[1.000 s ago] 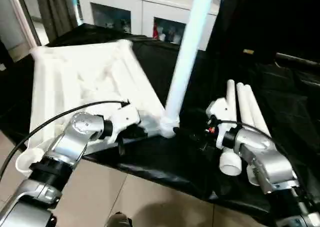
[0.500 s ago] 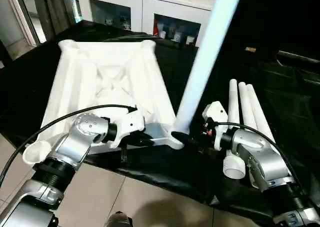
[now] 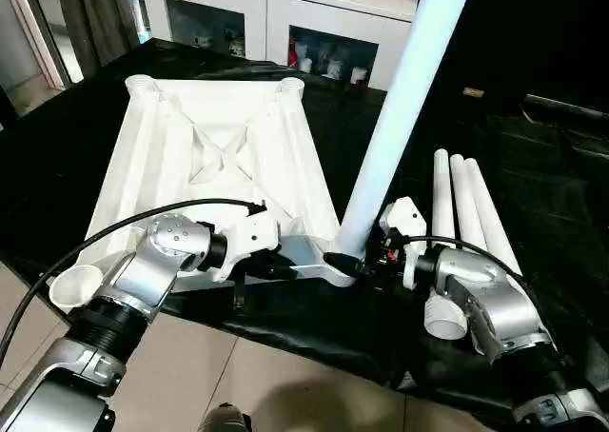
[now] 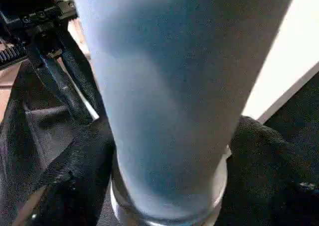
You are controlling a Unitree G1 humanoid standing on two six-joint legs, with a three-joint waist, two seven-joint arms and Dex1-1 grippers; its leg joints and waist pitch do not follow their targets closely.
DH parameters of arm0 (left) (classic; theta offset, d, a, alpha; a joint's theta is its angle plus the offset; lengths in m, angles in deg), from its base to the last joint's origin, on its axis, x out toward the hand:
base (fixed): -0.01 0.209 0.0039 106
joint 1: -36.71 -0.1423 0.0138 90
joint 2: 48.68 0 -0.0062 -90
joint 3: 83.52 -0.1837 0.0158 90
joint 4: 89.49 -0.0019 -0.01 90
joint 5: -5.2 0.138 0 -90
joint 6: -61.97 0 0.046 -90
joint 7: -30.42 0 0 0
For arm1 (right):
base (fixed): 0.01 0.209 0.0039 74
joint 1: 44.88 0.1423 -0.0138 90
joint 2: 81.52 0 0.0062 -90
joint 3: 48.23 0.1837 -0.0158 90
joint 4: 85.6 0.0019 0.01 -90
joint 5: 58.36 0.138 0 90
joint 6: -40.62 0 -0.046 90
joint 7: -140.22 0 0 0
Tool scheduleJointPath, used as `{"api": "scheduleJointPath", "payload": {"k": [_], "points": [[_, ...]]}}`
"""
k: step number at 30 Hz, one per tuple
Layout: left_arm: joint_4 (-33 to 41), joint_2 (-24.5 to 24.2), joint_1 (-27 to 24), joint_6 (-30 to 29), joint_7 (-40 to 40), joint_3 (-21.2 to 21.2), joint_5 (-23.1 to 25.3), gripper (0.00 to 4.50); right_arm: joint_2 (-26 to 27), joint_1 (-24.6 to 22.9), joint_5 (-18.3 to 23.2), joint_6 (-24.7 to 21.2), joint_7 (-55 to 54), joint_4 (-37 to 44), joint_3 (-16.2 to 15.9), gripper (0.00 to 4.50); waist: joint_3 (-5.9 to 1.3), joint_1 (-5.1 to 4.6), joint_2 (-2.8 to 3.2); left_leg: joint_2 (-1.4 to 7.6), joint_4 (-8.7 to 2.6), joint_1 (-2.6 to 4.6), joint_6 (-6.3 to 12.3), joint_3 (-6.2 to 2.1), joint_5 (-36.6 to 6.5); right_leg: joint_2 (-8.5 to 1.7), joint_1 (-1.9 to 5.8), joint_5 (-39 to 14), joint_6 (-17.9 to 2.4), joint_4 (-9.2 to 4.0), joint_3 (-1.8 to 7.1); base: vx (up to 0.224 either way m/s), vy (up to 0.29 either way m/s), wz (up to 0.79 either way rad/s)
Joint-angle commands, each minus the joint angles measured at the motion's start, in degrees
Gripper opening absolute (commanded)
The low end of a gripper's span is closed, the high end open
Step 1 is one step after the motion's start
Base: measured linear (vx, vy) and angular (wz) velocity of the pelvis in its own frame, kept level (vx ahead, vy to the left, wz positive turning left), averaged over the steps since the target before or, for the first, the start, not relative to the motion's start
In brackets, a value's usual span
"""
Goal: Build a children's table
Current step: Rotate leg to tighten
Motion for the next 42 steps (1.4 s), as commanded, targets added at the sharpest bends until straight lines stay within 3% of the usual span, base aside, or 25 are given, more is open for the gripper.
{"api": "scheduleJointPath", "payload": {"k": [1, 3, 4, 6, 7, 8, 9, 12, 13, 14, 15, 18, 21, 22, 24, 25, 28, 29, 30, 32, 33, 35, 38, 42], "points": [[1.1, 1.2, 1.8, 1.5, 0.3, 0.2, -0.5, 0.00, 0.5, 0.6, -1.1, 0.3, -2.3, -2.7, 0.8, 3.27, -4.45, -0.39, 0.87, 1.25, -4.16, 2.48, -1.66, -0.06, -13.5, -2.55, 1.13, 1.3, -13.2, -3.86, 1.33, 0.000, 0.000, 0.00], [0.7, 1.4, 1.9, 1.4, 1.1, 0.2, -0.2, 0.00, 0.9, 0.6, -1.3, 0.2, -3.2, -3.4, 1.0, 3.05, -4.36, -0.51, 0.98, 1.26, -4.30, 2.43, -1.95, -0.12, -14.2, -2.60, 1.06, 0.3, -13.2, -3.92, 1.33, 0.000, 0.000, 0.00], [0.0, 1.9, 2.1, 1.1, 2.3, 0.2, 0.4, 0.00, 1.5, 0.5, -1.4, 0.1, -4.6, -4.2, 1.4, 2.93, -4.33, -0.57, 0.75, 1.30, -4.36, 2.52, -2.37, -0.06, -14.7, -2.62, 1.03, -0.7, -13.2, -4.05, 1.39, 0.000, 0.000, 0.00], [-3.7, 4.3, 3.7, -0.7, 8.6, 0.7, 2.5, 0.00, 4.0, 0.4, -1.7, -1.2, -10.9, -6.7, 3.2, 2.87, -4.20, -0.69, 0.86, 1.28, -4.49, 2.56, -2.72, 0.00, -15.2, -2.61, 0.78, -1.7, -12.9, -4.15, 1.49, 0.000, 0.000, 0.00], [-7.1, 6.8, 5.2, -2.5, 14.2, 1.5, 3.6, 0.00, 6.2, 0.5, -2.2, -2.2, -16.6, -8.7, 4.6, 2.80, -4.06, -0.70, 0.84, 1.21, -4.62, 2.86, -3.58, -0.02, -17.1, -2.82, 0.59, -4.9, -12.8, -4.50, 1.54, 0.000, 0.000, 0.00], [-8.8, 8.5, 6.1, -3.8, 17.4, 2.2, 3.9, 0.00, 7.7, 0.8, -2.6, -3.0, -20.9, -10.0, 5.5, 2.77, -4.09, -0.80, 0.72, 1.23, -4.65, 2.78, -4.03, -0.11, -17.6, -2.97, 0.74, -6.2, -12.6, -4.49, 1.55, 0.000, 0.000, 0.00], [-8.8, 8.5, 6.1, -3.8, 17.4, 2.2, 3.9, 0.00, 7.7, 0.8, -2.6, -3.0, -20.9, -10.0, 5.5, 2.74, -4.10, -0.82, 0.96, 1.23, -4.71, 2.75, -4.46, -0.21, -17.6, -3.03, 0.82, -7.0, -12.5, -4.53, 1.58, 0.000, 0.000, 0.00], [-10.6, 10.7, 7.1, -5.7, 21.4, 2.9, 4.1, 0.00, 9.9, 1.6, -3.5, -3.9, -27.8, -12.2, 6.8, 2.73, -4.15, -0.93, 1.02, 1.10, -4.71, 2.73, -4.44, -0.19, -17.9, -3.03, 0.68, -8.1, -11.3, -4.95, 1.69, 0.000, 0.000, 0.00], [-12.6, 13.1, 8.2, -8.0, 26.5, 3.5, 4.9, 0.00, 12.8, 3.4, -3.7, -4.6, -35.7, -15.4, 8.6, 2.72, -4.34, -0.87, 1.53, 1.09, -4.63, 2.71, -4.22, -0.29, -17.6, -3.06, 0.87, -7.7, -10.9, -4.93, 1.68, 0.000, 0.000, 0.00], [-14.4, 15.2, 9.0, -9.0, 30.0, 4.0, 5.6, 0.00, 15.4, 5.2, -3.6, -4.7, -41.6, -18.2, 10.2, 2.72, -4.22, -1.22, 1.67, 1.07, -4.71, 2.86, -4.54, -0.13, -17.9, -2.77, 0.43, -7.1, -10.8, -5.01, 1.78, 0.000, 0.000, 0.00], [-14.4, 15.2, 9.0, -9.0, 30.0, 4.0, 5.6, 0.00, 15.4, 5.2, -3.6, -4.7, -41.6, -18.2, 10.2, 2.72, -4.20, -1.50, 1.46, 0.99, -4.78, 2.74, -4.69, -0.16, -18.1, -2.81, 0.43, -7.7, -11.0, -4.94, 1.81, 0.000, 0.000, 0.00], [-15.5, 16.9, 9.4, -8.9, 31.3, 3.9, 6.2, 0.00, 17.9, 7.2, -4.1, -3.3, -43.9, -20.2, 10.3, 2.72, -4.48, -1.42, 1.61, 0.92, -4.68, 2.58, -3.92, -0.25, -17.1, -2.75, 0.80, -6.9, -9.7, -5.21, 1.68, 0.000, 0.000, 0.00], [-15.8, 17.3, 9.5, -7.8, 30.9, 3.3, 6.8, 0.00, 19.1, 8.8, -4.7, -1.1, -42.6, -21.1, 9.4, 2.72, -4.59, -1.32, 1.74, 0.95, -4.59, 2.51, -2.92, -0.15, -15.8, -2.71, 0.87, -5.4, -9.3, -5.21, 1.68, 0.000, 0.000, 0.00], [-15.4, 16.8, 9.4, -7.3, 30.3, 3.2, 6.8, 0.00, 19.1, 9.0, -3.7, 0.2, -38.8, -20.4, 9.1, 3.28, -4.57, -1.27, 1.51, 0.95, -4.61, 2.45, -2.46, -0.14, -15.7, -2.67, 0.96, -5.1, -9.2, -5.18, 1.64, 0.000, 0.000, 0.00], [-14.5, 15.6, 9.2, -7.0, 28.4, 3.3, 6.2, 0.00, 18.3, 9.2, -2.8, 1.5, -35.2, -19.0, 8.9, 3.28, -4.60, -1.29, 1.54, 0.96, -4.63, 2.29, -1.99, -0.15, -15.4, -2.63, 1.07, -4.6, -9.1, -5.15, 1.59, 0.000, 0.000, 0.00], [-14.5, 15.5, 9.2, -6.8, 28.1, 3.2, 6.1, 0.00, 18.2, 9.2, -2.6, 1.6, -34.8, -18.8, 8.9, 3.57, -4.58, -1.62, 1.55, 0.92, -4.72, 2.11, -1.83, -0.21, -15.5, -2.60, 1.13, -4.6, -9.3, -5.11, 1.54, 0.000, 0.000, 0.00], [-13.7, 13.9, 8.7, -5.9, 25.2, 3.0, 5.4, 0.00, 16.4, 9.1, -1.9, 1.7, -30.3, -17.0, 8.5, 3.79, -4.74, -2.23, 1.53, 0.85, -4.63, 1.78, -1.42, -0.35, -13.9, -2.51, 1.49, -2.8, -9.9, -4.88, 1.31, 0.000, 0.000, 0.00], [-13.2, 12.8, 8.3, -4.4, 23.1, 2.8, 5.0, 0.00, 14.8, 8.9, -1.7, 1.2, -27.6, -15.7, 8.1, 3.79, -4.72, -2.31, 1.31, 0.84, -4.51, 1.84, -0.96, -0.21, -13.2, -2.41, 1.37, -1.6, -10.3, -4.88, 1.35, 0.000, 0.000, 0.00], [-13.2, 12.8, 8.3, -4.4, 23.1, 2.8, 5.0, 0.00, 14.8, 8.9, -1.7, 1.2, -27.6, -15.7, 8.1, 3.79, -4.76, -2.20, 1.32, 0.83, -4.39, 1.85, -0.68, -0.21, -12.7, -2.47, 1.45, -1.0, -10.5, -4.82, 1.36, 0.000, 0.000, 0.00], [-11.5, 10.6, 6.9, -2.3, 17.7, 2.6, 3.5, 0.00, 10.1, 7.7, -1.0, 0.5, -19.9, -12.0, 6.5, 3.79, -4.73, -2.16, 1.42, 0.90, -4.23, 1.87, 0.24, -0.04, -11.6, -2.36, 1.35, 0.8, -11.2, -4.67, 1.41, 0.000, 0.000, 0.00], [-9.7, 9.0, 5.8, -1.6, 13.1, 2.4, 2.4, 0.00, 6.9, 6.6, -0.3, 0.3, -14.2, -9.6, 5.7, 3.79, -4.85, -1.89, 1.31, 0.95, -4.08, 1.87, 0.88, -0.10, -10.6, -2.38, 1.64, 2.5, -11.3, -4.55, 1.33, 0.000, 0.000, 0.00], [-8.5, 8.0, 5.1, -1.0, 10.4, 2.2, 1.5, 0.00, 5.4, 6.0, -0.1, 0.3, -11.9, -8.5, 5.3, 3.79, -4.87, -1.83, 1.40, 1.03, -3.97, 1.87, 1.74, 0.01, -9.8, -2.30, 1.50, 4.7, -12.1, -4.24, 1.30, 0.000, 0.000, 0.00], [-7.0, 6.5, 4.1, -0.7, 7.0, 2.0, 0.3, 0.00, 3.2, 5.2, 0.0, 0.7, -7.9, -7.0, 4.8, 3.79, -4.75, -1.92, 1.51, 1.10, -4.05, 2.11, 1.72, 0.16, -11.1, -2.26, 1.04, 3.0, -13.2, -4.32, 1.36, 0.000, 0.000, 0.00], [-4.8, 4.4, 2.7, -0.8, 2.5, 2.0, -2.0, 0.00, 0.4, 4.4, 0.7, 0.4, -0.9, -5.4, 3.6, 3.79, -4.48, -1.69, 1.35, 1.36, -4.40, 2.24, 0.84, 0.16, -14.2, -2.51, 0.97, -1.5, -13.0, -4.69, 1.42, 0.000, 0.000, 0.00]]}}
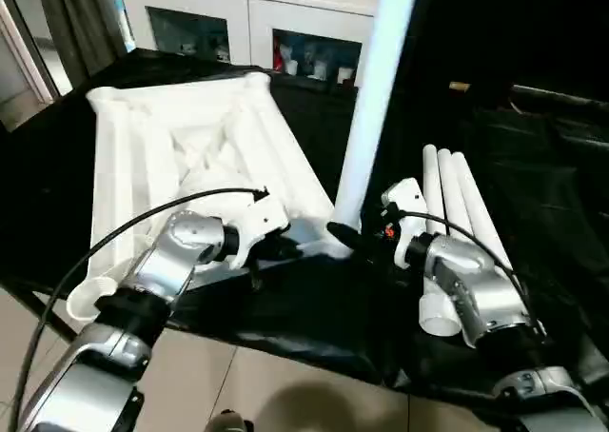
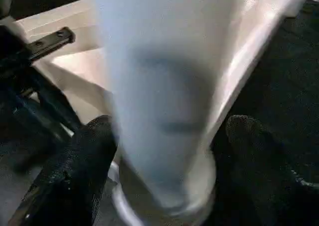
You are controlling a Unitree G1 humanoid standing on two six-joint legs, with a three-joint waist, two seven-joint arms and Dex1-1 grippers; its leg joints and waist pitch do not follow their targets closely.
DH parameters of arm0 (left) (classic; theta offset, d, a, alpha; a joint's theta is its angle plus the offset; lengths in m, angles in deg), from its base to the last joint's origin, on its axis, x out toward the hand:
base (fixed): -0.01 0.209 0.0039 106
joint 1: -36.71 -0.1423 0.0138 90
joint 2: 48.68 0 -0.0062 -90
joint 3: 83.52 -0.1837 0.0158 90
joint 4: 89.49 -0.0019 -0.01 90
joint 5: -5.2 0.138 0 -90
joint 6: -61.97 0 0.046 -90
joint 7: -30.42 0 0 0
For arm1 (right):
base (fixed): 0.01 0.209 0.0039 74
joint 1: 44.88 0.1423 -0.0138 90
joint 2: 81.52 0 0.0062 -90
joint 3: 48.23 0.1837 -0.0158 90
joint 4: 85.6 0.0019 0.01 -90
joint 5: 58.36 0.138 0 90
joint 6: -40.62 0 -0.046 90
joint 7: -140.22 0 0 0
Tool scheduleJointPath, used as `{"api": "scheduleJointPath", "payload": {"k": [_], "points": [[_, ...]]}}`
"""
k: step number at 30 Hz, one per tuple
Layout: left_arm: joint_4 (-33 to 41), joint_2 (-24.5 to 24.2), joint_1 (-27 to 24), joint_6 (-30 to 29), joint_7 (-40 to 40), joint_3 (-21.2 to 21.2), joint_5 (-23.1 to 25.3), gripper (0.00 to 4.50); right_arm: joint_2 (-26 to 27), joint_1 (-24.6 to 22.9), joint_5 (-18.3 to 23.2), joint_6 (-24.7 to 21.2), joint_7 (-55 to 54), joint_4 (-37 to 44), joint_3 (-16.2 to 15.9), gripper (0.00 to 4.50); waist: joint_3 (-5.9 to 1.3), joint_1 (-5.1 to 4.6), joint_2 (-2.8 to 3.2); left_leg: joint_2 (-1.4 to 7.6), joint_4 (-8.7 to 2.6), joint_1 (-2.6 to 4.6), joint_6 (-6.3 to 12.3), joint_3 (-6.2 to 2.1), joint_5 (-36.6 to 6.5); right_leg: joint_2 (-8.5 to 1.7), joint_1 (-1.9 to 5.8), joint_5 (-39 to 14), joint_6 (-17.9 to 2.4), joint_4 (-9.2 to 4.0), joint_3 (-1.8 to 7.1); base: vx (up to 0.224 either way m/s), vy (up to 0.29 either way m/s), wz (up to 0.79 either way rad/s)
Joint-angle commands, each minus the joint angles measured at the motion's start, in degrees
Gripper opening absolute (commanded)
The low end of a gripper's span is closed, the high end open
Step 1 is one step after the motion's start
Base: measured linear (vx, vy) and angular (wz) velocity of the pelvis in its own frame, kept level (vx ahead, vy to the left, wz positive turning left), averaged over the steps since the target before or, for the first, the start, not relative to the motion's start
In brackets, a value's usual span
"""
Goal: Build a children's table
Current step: Rotate leg to tighten
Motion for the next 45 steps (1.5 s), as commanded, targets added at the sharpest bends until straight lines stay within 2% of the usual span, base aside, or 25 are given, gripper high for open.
{"api": "scheduleJointPath", "payload": {"k": [1, 3, 6, 9, 14, 16, 24, 30, 34, 36, 38, 39, 40, 41, 42, 44, 45], "points": [[2.7, 0.1, 0.1, 1.4, -2.9, -0.3, -2.8, 0.00, -1.6, -0.7, 0.2, -0.2, 3.8, 0.8, -1.0, 3.79, -3.61, -0.17, -0.33, 1.31, -4.02, 2.23, 0.71, 0.03, -14.2, -2.35, 1.30, -2.0, -13.2, -4.28, 1.36, 0.000, 0.000, 0.00], [3.0, -0.2, -0.2, 1.5, -3.5, -0.2, -3.0, 0.00, -2.3, -0.9, 0.3, -0.2, 5.0, 1.2, -1.6, 3.79, -3.59, -0.10, -0.21, 1.28, -4.04, 2.20, 0.64, 0.02, -14.1, -2.42, 1.30, -2.3, -13.2, -4.28, 1.37, 0.000, 0.000, 0.00], [3.9, -0.8, -0.6, 1.1, -5.2, 0.4, -3.6, 0.00, -3.8, -1.0, -0.4, 0.0, 8.9, 1.6, -3.6, 3.79, -3.56, -0.08, -0.40, 1.31, -4.03, 2.17, 0.61, 0.04, -13.6, -2.46, 1.29, -2.3, -13.2, -4.27, 1.39, 0.000, 0.000, 0.00], [3.8, -0.7, -0.6, 1.2, -5.4, 0.5, -3.6, 0.00, -3.6, -0.6, -1.0, 0.5, 9.5, 1.0, -4.0, 3.79, -3.56, -0.15, -0.64, 1.28, -3.94, 2.10, 1.05, 0.09, -13.0, -2.44, 1.25, -2.0, -13.3, -4.21, 1.41, 0.000, 0.000, 0.00], [4.3, -0.9, -0.7, 0.9, -5.7, 0.6, -3.7, 0.00, -3.5, 0.1, -1.7, 1.0, 10.1, -0.2, -4.6, 3.79, -3.51, -0.10, -0.66, 1.32, -3.96, 2.08, 1.16, 0.07, -12.6, -2.52, 1.22, -2.6, -13.3, -4.20, 1.41, 0.000, 0.000, 0.00], [4.5, -0.9, -0.9, 0.9, -5.7, 0.6, -3.8, 0.00, -3.3, 0.3, -1.5, 0.9, 10.0, -0.6, -4.5, 3.53, -3.52, -0.11, -0.82, 1.28, -3.94, 2.08, 1.19, 0.12, -12.5, -2.44, 1.21, -2.5, -13.3, -4.21, 1.42, 0.000, 0.000, 0.00], [4.4, -1.1, -1.0, 0.8, -5.6, 0.9, -3.8, 0.00, -3.3, 0.2, -1.7, 1.3, 10.6, -1.7, -4.4, 2.85, -3.48, -0.01, -0.72, 1.31, -3.93, 2.12, 1.27, 0.13, -12.5, -2.43, 1.12, -2.8, -13.3, -4.20, 1.42, 0.000, 0.000, 0.00], [4.5, -0.9, -1.3, 0.6, -5.0, 0.9, -3.6, 0.00, -2.6, -0.3, -1.1, 0.9, 10.1, -2.1, -3.9, 2.74, -3.49, -0.03, -0.75, 1.28, -3.93, 2.08, 1.32, 0.13, -12.1, -2.41, 1.14, -2.1, -13.3, -4.14, 1.41, 0.000, 0.000, 0.00], [2.4, 0.8, -0.4, 0.0, 0.4, 1.3, -1.4, 0.00, 0.4, 0.0, -0.8, 0.0, 3.1, -5.8, -1.0, 2.73, -3.39, -0.30, -0.76, 1.29, -4.08, 2.05, 0.79, 0.11, -13.2, -2.52, 1.00, -3.7, -13.4, -4.30, 1.47, 0.000, 0.000, 0.00], [-0.8, 3.3, 1.1, -0.9, 6.7, 1.6, 0.5, 0.00, 2.9, 0.4, -1.8, -0.4, -4.1, -9.1, 0.3, 2.72, -3.16, -0.75, -0.72, 1.23, -4.31, 2.17, -0.28, 0.16, -14.9, -2.48, 0.73, -6.7, -12.9, -4.66, 1.61, 0.000, 0.000, 0.00], [-3.4, 5.8, 2.7, -2.3, 12.1, 1.8, 1.9, 0.00, 5.4, 1.0, -2.7, -0.9, -11.7, -11.9, 1.6, 2.72, -3.08, -0.73, -0.89, 1.19, -4.48, 2.19, -1.51, -0.02, -16.8, -2.73, 0.90, -10.8, -12.0, -4.98, 1.61, 0.000, 0.000, 0.00], [-5.1, 7.6, 3.7, -2.9, 15.2, 1.8, 2.6, 0.00, 7.2, 1.7, -2.8, -1.3, -17.0, -13.5, 2.9, 2.72, -2.95, -0.89, -0.83, 1.20, -4.65, 2.32, -2.26, -0.03, -18.1, -2.81, 0.59, -13.4, -11.2, -5.24, 1.74, 0.000, 0.000, 0.00], [-6.4, 8.9, 4.6, -3.7, 17.6, 1.9, 3.0, 0.00, 8.7, 2.3, -2.9, -1.5, -21.0, -14.7, 3.9, 2.72, -2.94, -0.94, -0.69, 1.19, -4.67, 2.77, -3.28, -0.14, -19.9, -2.95, 0.33, -16.1, -10.8, -5.58, 1.78, 0.000, 0.000, 0.00], [-7.4, 10.1, 5.3, -4.4, 19.6, 2.0, 3.3, 0.00, 9.8, 2.8, -3.1, -1.7, -23.9, -15.5, 4.4, 2.72, -2.94, -0.94, -0.69, 1.19, -4.67, 2.77, -3.28, -0.14, -19.9, -2.95, 0.33, -16.1, -10.8, -5.58, 1.78, 0.000, 0.000, 0.00], [-9.7, 13.0, 7.0, -6.2, 24.5, 2.3, 3.9, 0.00, 12.7, 4.1, -4.0, -1.7, -30.4, -17.4, 4.9, 2.72, -3.16, -1.03, -0.43, 1.15, -4.80, 2.32, -3.75, -0.37, -19.1, -2.95, 0.65, -15.6, -10.1, -5.40, 1.75, 0.000, 0.000, 0.00], [-10.5, 14.1, 7.5, -6.7, 25.9, 2.3, 4.1, 0.00, 13.9, 4.8, -4.8, -1.2, -32.2, -18.2, 4.7, 2.72, -3.15, -0.89, -0.51, 1.13, -4.70, 2.84, -3.65, -0.22, -19.7, -2.75, 0.27, -14.2, -10.0, -5.67, 1.78, 0.000, 0.000, 0.00], [-10.7, 14.4, 7.7, -6.9, 26.3, 2.3, 4.3, 0.00, 14.3, 5.0, -5.1, -0.9, -32.6, -18.5, 4.5, 2.72, -3.19, -0.99, -0.50, 1.07, -4.75, 2.49, -3.35, -0.27, -19.4, -2.73, 0.50, -13.5, -9.8, -5.61, 1.76, 0.000, 0.000, 0.00]]}}
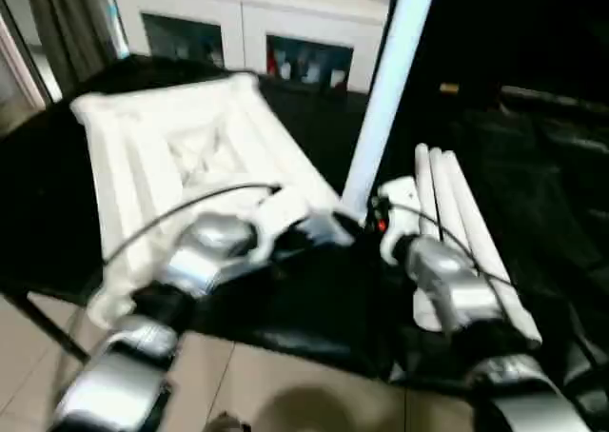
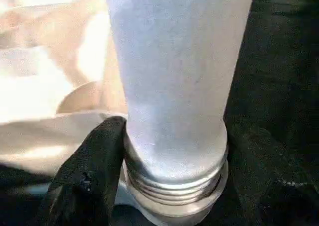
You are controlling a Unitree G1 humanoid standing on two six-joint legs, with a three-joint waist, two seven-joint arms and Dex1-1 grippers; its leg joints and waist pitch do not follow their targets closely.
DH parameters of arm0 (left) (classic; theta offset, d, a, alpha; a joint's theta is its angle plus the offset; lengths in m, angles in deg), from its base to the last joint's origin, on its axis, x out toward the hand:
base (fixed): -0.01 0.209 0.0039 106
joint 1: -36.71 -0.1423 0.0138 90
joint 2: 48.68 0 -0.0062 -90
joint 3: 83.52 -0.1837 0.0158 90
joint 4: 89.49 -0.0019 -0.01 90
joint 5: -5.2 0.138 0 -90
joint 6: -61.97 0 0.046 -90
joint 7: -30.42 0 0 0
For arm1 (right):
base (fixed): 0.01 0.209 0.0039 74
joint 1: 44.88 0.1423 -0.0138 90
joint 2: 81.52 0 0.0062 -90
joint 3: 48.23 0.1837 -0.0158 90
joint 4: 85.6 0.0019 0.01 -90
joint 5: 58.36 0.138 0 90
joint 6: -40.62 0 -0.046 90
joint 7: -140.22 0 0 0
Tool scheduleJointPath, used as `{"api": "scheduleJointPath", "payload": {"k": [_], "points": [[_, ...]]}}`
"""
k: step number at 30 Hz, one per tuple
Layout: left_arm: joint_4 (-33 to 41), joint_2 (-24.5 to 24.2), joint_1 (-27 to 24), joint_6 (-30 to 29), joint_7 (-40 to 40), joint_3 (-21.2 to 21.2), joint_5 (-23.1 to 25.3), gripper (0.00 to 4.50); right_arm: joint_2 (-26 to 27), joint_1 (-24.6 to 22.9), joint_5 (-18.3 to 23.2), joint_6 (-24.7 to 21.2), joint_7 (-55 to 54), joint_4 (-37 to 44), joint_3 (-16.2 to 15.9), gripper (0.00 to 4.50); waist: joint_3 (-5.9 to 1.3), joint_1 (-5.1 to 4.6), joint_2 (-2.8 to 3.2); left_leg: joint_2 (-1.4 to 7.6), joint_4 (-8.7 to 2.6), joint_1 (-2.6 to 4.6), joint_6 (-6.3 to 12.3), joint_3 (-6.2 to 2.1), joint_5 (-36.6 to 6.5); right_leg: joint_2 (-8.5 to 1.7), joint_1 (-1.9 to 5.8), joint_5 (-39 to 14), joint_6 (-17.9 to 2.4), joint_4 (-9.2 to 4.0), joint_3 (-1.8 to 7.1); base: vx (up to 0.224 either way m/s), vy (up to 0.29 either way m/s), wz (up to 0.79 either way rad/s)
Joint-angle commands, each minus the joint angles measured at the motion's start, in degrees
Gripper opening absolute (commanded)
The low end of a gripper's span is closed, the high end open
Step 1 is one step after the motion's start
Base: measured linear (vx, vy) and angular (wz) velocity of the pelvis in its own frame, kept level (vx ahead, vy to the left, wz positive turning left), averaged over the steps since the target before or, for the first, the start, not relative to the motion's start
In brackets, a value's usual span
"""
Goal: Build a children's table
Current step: Rotate leg to tighten
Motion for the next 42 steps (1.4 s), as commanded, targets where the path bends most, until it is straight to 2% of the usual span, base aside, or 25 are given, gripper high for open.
{"api": "scheduleJointPath", "payload": {"k": [1, 3, 4, 6, 8, 10, 14, 17, 19, 24, 26, 32, 36, 39, 42], "points": [[-1.6, 2.2, 1.1, 0.7, 5.1, 1.5, 0.0, 0.00, 2.6, -1.0, -1.2, -1.3, 0.9, -3.3, -2.2, 2.72, -3.24, -0.22, -0.22, 1.05, -4.42, 1.89, -2.85, -0.39, -19.1, -2.59, 0.56, -12.8, -9.4, -5.94, 1.59, 0.000, 0.000, 0.00], [-2.0, 2.4, 1.3, 0.9, 4.5, 1.5, 0.1, 0.00, 3.3, -0.8, -1.5, 0.1, 2.6, -2.5, -3.1, 2.72, -3.34, 0.00, -0.20, 1.11, -4.39, 1.87, -2.19, -0.36, -17.8, -2.56, 0.76, -10.7, -9.3, -5.84, 1.55, 0.000, 0.000, 0.00], [-2.0, 2.4, 1.3, 0.9, 4.3, 1.5, 0.0, 0.00, 3.3, -0.7, -1.5, 0.3, 2.7, -2.4, -3.2, 3.28, -3.39, 0.00, -0.20, 1.11, -4.40, 1.76, -2.03, -0.37, -17.2, -2.56, 0.87, -9.7, -9.4, -5.74, 1.52, 0.000, 0.000, 0.00], [-2.0, 2.2, 1.4, 1.0, 3.3, 1.7, -0.2, 0.00, 3.2, -0.5, -1.6, 1.4, 3.6, -2.3, -3.3, 3.42, -3.40, 0.04, -0.24, 1.05, -4.37, 1.68, -1.32, -0.28, -15.6, -2.40, 1.00, -7.2, -9.9, -5.57, 1.41, 0.000, 0.000, 0.00], [-1.2, 1.0, 0.8, 1.3, 1.2, 1.7, -0.6, 0.00, 1.9, -0.5, -0.8, 2.1, 6.4, -1.0, -3.0, 3.51, -3.37, 0.02, -0.34, 1.04, -4.40, 1.61, -1.04, -0.28, -15.9, -2.46, 1.12, -7.6, -10.0, -5.62, 1.38, 0.000, 0.000, 0.00], [-0.6, -0.7, 0.1, 2.6, -1.1, 1.5, -1.0, 0.00, -0.3, -0.7, 0.5, 1.7, 10.8, 1.1, -2.9, 3.85, -3.37, 0.11, -0.52, 1.03, -4.38, 1.44, -0.49, -0.33, -16.0, -2.51, 1.36, -8.5, -9.7, -5.72, 1.36, 0.000, 0.000, 0.00], [0.5, -3.1, -1.1, 4.2, -5.4, 1.2, -1.7, 0.00, -4.9, -2.1, 1.3, 1.2, 19.4, 4.8, -4.2, 3.85, -3.50, 0.09, -0.67, 1.06, -4.04, 1.34, 0.87, -0.17, -13.0, -2.38, 1.48, -3.9, -10.2, -5.36, 1.37, 0.000, 0.000, 0.00], [1.5, -4.8, -1.9, 5.4, -8.4, 1.0, -2.1, 0.00, -7.7, -3.1, 1.9, 0.6, 24.4, 6.9, -4.8, 3.85, -3.51, 0.12, -0.53, 1.11, -3.97, 1.37, 1.53, -0.11, -12.1, -2.31, 1.47, -2.4, -11.2, -5.15, 1.29, 0.000, 0.000, 0.00], [4.8, -7.9, -4.0, 8.5, -16.1, 0.2, -3.8, 0.00, -11.3, -4.2, 2.1, 0.5, 30.5, 9.2, -5.7, 3.85, -3.54, 0.06, -0.54, 1.19, -3.96, 1.19, 1.86, -0.17, -11.4, -2.28, 1.71, -1.1, -11.9, -4.94, 1.21, 0.000, 0.000, 0.00], [9.0, -11.5, -6.0, 7.8, -23.5, -1.3, -5.3, 0.00, -13.4, -4.7, 2.3, 0.0, 34.8, 11.0, -6.3, 3.85, -3.62, 0.25, -0.32, 1.44, -3.93, 1.84, 2.26, 0.05, -11.1, -2.11, 1.20, 0.6, -13.8, -4.57, 1.20, 0.000, 0.000, 0.00], [11.4, -12.6, -6.9, 6.7, -26.5, -1.4, -6.6, 0.00, -14.1, -5.3, 2.7, -0.2, 36.5, 12.2, -6.9, 3.85, -3.63, 0.39, -0.32, 1.51, -3.97, 1.84, 2.33, 0.10, -10.7, -2.10, 1.21, 1.4, -14.1, -4.42, 1.17, 0.000, 0.000, 0.00], [12.0, -13.2, -7.3, 7.3, -26.8, -1.0, -6.4, 0.00, -14.8, -6.1, 2.9, -0.9, 39.4, 13.3, -7.9, 3.85, -3.57, 0.88, -0.71, 1.39, -3.89, 1.76, 2.30, 0.30, -10.5, -2.29, 1.26, 1.3, -13.5, -4.47, 1.26, 0.000, 0.000, 0.00], [12.7, -13.6, -7.8, 6.9, -27.2, -0.7, -6.7, 0.00, -14.7, -5.9, 2.2, -0.8, 40.4, 12.7, -8.4, 3.48, -3.56, 0.82, -1.04, 1.46, -3.88, 1.78, 2.01, 0.32, -10.4, -2.34, 1.26, 0.4, -13.2, -4.48, 1.28, 0.000, 0.000, 0.00], [13.0, -13.7, -8.0, 6.6, -26.9, -0.4, -6.7, 0.00, -14.7, -5.7, 2.0, -0.6, 40.5, 12.3, -8.6, 3.33, -3.53, 0.82, -0.97, 1.41, -3.83, 1.78, 2.12, 0.34, -9.6, -2.26, 1.22, 1.5, -13.4, -4.33, 1.28, 0.000, 0.000, 0.00], [13.2, -13.9, -8.2, 6.5, -26.9, -0.3, -6.8, 0.00, -14.6, -5.6, 2.1, -0.7, 40.4, 12.1, -8.6, 2.96, -3.57, 0.83, -1.11, 1.38, -3.73, 1.80, 2.30, 0.38, -9.2, -2.25, 1.28, 2.2, -13.5, -4.24, 1.27, 0.000, 0.000, 0.00]]}}
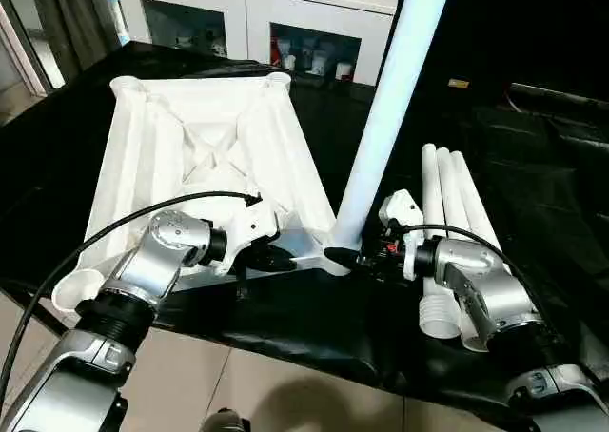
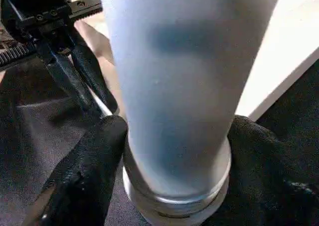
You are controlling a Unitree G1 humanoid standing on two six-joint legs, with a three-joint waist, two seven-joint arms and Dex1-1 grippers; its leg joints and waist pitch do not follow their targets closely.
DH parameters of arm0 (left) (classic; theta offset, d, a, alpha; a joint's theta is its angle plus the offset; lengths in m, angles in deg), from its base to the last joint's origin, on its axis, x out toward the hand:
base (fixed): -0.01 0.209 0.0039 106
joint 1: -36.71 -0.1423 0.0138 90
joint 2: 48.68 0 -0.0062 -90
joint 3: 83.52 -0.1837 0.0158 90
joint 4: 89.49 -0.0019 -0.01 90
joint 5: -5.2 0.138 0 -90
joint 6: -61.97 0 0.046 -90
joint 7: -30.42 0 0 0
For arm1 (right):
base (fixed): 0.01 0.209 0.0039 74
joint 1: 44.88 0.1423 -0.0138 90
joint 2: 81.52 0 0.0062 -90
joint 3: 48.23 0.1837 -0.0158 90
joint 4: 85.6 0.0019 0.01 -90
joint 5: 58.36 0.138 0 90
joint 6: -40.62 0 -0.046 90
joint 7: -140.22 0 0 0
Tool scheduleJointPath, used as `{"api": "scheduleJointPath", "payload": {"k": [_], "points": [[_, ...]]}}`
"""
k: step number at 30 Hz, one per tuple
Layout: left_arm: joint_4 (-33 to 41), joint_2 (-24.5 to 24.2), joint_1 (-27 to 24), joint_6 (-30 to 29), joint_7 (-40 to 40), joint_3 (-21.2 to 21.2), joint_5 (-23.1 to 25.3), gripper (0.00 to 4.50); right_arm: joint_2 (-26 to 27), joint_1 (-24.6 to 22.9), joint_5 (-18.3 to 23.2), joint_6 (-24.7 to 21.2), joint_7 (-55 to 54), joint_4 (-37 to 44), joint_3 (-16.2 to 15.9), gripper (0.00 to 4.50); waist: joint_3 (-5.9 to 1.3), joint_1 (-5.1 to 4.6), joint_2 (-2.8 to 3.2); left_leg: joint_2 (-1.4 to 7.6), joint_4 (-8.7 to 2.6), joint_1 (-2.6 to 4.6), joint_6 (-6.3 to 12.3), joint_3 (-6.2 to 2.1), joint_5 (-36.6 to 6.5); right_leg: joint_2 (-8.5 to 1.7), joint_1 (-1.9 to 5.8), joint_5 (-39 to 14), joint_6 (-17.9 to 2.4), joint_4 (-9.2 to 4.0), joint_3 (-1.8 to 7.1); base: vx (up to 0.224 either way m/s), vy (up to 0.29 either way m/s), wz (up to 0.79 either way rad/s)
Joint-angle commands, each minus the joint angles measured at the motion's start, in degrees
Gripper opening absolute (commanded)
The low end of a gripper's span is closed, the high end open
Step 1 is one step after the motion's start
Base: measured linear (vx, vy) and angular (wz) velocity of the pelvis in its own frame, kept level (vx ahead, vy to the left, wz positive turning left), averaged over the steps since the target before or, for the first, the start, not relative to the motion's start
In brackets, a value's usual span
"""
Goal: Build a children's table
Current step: Rotate leg to tighten
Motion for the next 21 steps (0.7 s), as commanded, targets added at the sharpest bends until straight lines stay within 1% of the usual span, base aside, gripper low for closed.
{"api": "scheduleJointPath", "payload": {"k": [1, 4, 6, 7, 8, 9, 10, 11, 12, 13, 14, 15, 16, 17, 18, 20, 21], "points": [[1.0, 0.7, -0.7, 0.0, -0.7, 0.0, -1.4, 0.00, -0.5, 0.3, -0.5, -0.2, 0.8, -0.4, -0.4, 2.86, -3.85, -0.15, -0.25, 1.29, -3.22, 2.12, 2.26, -0.13, -9.3, -2.27, 1.61, 2.1, -13.5, -3.42, 1.29, 0.000, 0.000, 0.00], [0.9, 0.9, -0.8, -0.1, -0.2, 0.0, -1.2, 0.00, -0.3, -0.2, -0.8, -0.1, 0.5, -0.5, -0.6, 2.73, -3.88, -0.14, -0.30, 1.31, -3.19, 2.16, 2.15, -0.10, -9.5, -2.36, 1.66, 1.6, -13.4, -3.44, 1.34, 0.000, 0.000, 0.00], [0.6, 1.1, -0.8, -0.1, 0.3, 0.0, -1.1, 0.00, -0.2, -0.5, -0.9, -0.2, 0.1, -0.6, -0.6, 2.73, -3.87, -0.14, -0.34, 1.29, -3.16, 2.17, 2.19, -0.08, -9.3, -2.30, 1.64, 2.0, -13.4, -3.42, 1.35, 0.000, 0.000, 0.00], [-0.2, 1.9, -0.4, -0.3, 2.0, 0.1, -0.5, 0.00, 0.3, -0.9, -1.3, -0.3, -1.7, -1.2, -0.3, 2.69, -3.87, -0.13, -0.34, 1.30, -3.17, 2.19, 2.18, -0.06, -9.3, -2.29, 1.63, 1.9, -13.4, -3.42, 1.35, 0.000, 0.000, 0.00], [-0.2, 1.9, -0.4, -0.3, 2.0, 0.1, -0.5, 0.00, 0.3, -0.9, -1.3, -0.3, -1.7, -1.2, -0.3, 2.69, -3.81, -0.16, -0.33, 1.30, -3.20, 2.21, 2.13, -0.05, -9.5, -2.32, 1.57, 1.6, -13.4, -3.48, 1.38, 0.000, 0.000, 0.00], [-1.3, 2.8, 0.2, -0.8, 4.2, 0.2, 0.2, 0.00, 1.0, -1.0, -1.9, -0.1, -4.1, -2.2, 0.1, 2.67, -3.78, -0.16, 0.08, 1.30, -3.27, 2.26, 1.67, -0.10, -10.1, -2.33, 1.52, 0.5, -13.3, -3.53, 1.39, 0.000, 0.000, 0.00], [-2.7, 3.9, 1.0, -1.0, 6.6, 0.5, 0.8, 0.00, 1.8, -1.0, -2.5, -0.2, -7.0, -3.4, 0.6, 2.67, -3.69, -0.26, -0.01, 1.32, -3.39, 2.35, 1.40, -0.05, -10.9, -2.30, 1.40, -0.3, -13.2, -3.78, 1.42, 0.000, 0.000, 0.00], [-4.6, 5.5, 2.0, -1.2, 9.6, 0.8, 1.4, 0.00, 3.2, -0.9, -2.9, -0.6, -11.3, -4.9, 1.6, 2.67, -3.67, -0.31, 0.04, 1.31, -3.48, 2.44, 0.47, -0.09, -12.0, -2.38, 1.40, -1.8, -13.0, -3.89, 1.46, 0.000, 0.000, 0.00], [-6.2, 7.0, 3.0, -1.6, 12.5, 1.0, 2.1, 0.00, 4.8, -0.5, -2.8, -1.4, -15.6, -6.2, 2.9, 2.67, -3.56, -0.46, -0.10, 1.25, -3.56, 2.43, 0.04, -0.03, -12.8, -2.38, 1.28, -3.0, -12.8, -4.07, 1.55, 0.000, 0.000, 0.00], [-8.2, 8.8, 4.1, -1.8, 15.9, 1.1, 2.9, 0.00, 6.8, 0.1, -2.4, -2.6, -20.9, -7.8, 4.7, 2.66, -3.49, -0.66, -0.13, 1.25, -3.88, 2.60, -1.78, -0.24, -15.9, -2.71, 1.24, -8.5, -12.0, -4.55, 1.62, 0.000, 0.000, 0.00], [-10.7, 11.3, 5.5, -2.5, 20.5, 1.2, 3.9, 0.00, 9.4, 1.2, -2.1, -3.7, -28.1, -10.0, 6.9, 2.66, -3.41, -0.79, -0.08, 1.21, -4.04, 2.56, -2.30, -0.31, -16.4, -2.67, 1.16, -10.1, -11.6, -4.67, 1.66, 0.000, 0.000, 0.00], [-10.7, 11.3, 5.5, -2.5, 20.5, 1.2, 3.9, 0.00, 9.4, 1.2, -2.1, -3.7, -28.1, -10.0, 6.9, 2.66, -3.44, -0.99, -0.12, 1.25, -4.11, 2.80, -3.12, -0.39, -17.8, -2.71, 0.91, -12.3, -11.1, -4.90, 1.71, 0.000, 0.000, 0.00], [-11.9, 12.8, 6.3, -3.1, 23.0, 1.2, 4.3, 0.00, 10.8, 1.9, -1.9, -4.1, -31.5, -11.2, 7.8, 2.66, -3.48, -0.97, 0.27, 1.26, -4.17, 2.75, -3.39, -0.56, -18.1, -2.84, 1.06, -12.9, -10.7, -4.93, 1.69, 0.000, 0.000, 0.00], [-13.5, 15.4, 7.6, -4.1, 26.9, 1.3, 4.9, 0.00, 13.5, 3.6, -1.3, -4.5, -37.2, -13.5, 9.3, 2.66, -3.40, -1.09, 0.05, 1.22, -4.22, 2.67, -3.40, -0.53, -18.6, -2.69, 0.96, -13.4, -10.1, -5.17, 1.74, 0.000, 0.000, 0.00], [-13.5, 15.4, 7.6, -4.1, 26.9, 1.3, 4.9, 0.00, 13.5, 3.6, -1.3, -4.5, -37.2, -13.5, 9.3, 2.66, -3.40, -1.30, 0.21, 1.16, -4.25, 2.87, -3.54, -0.55, -20.2, -2.64, 0.60, -14.9, -9.7, -5.41, 1.86, 0.000, 0.000, 0.00], [-14.0, 17.1, 8.2, -4.5, 29.0, 1.4, 5.1, 0.00, 15.1, 4.8, -1.6, -3.9, -39.7, -14.6, 9.2, 2.66, -3.53, -1.21, 0.11, 1.17, -4.24, 2.68, -3.44, -0.62, -19.6, -2.69, 0.82, -14.4, -9.1, -5.39, 1.89, 0.000, 0.000, 0.00], [-14.0, 17.8, 8.4, -4.5, 29.3, 1.4, 5.2, 0.00, 15.8, 5.4, -2.6, -2.5, -39.9, -14.9, 8.2, 2.66, -3.57, -1.15, 0.24, 1.13, -4.22, 2.62, -3.09, -0.58, -18.9, -2.51, 0.80, -12.8, -8.9, -5.32, 1.90, 0.000, 0.000, 0.00]]}}
